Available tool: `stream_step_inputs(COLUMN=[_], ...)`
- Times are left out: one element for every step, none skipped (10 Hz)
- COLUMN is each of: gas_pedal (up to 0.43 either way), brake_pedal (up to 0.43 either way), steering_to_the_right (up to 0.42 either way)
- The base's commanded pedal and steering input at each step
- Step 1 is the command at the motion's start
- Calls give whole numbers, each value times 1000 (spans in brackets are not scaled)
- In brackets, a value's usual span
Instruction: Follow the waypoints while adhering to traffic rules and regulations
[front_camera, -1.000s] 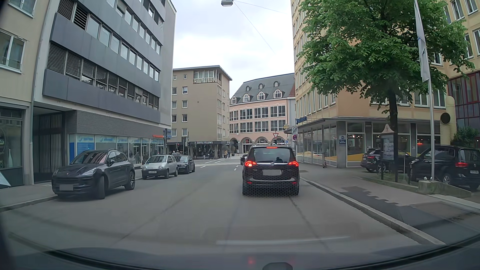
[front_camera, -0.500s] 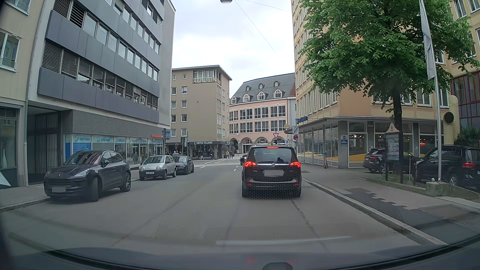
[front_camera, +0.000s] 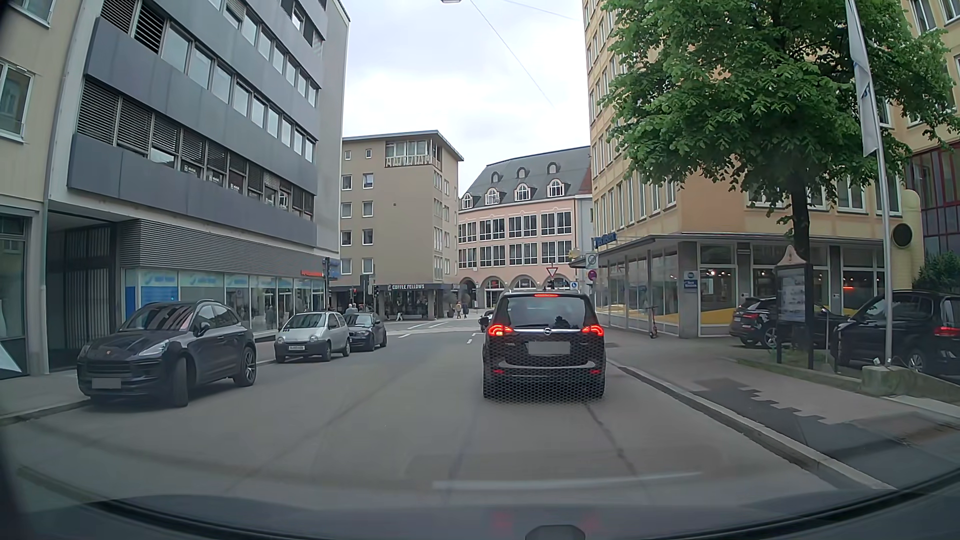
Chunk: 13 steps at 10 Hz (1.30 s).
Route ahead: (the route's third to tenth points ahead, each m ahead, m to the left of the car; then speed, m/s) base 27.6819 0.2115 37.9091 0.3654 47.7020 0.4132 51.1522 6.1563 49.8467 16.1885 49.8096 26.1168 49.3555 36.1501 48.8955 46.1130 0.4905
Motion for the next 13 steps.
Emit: stream_step_inputs(gas_pedal=[0,0,0,0,0,0,0,0,0,0,0,0,0], brake_pedal=[122,122,122,116,122,116,122,128,134,134,134,140,134], steering_to_the_right=[0,0,0,0,0,0,0,0,0,0,0,0,0])
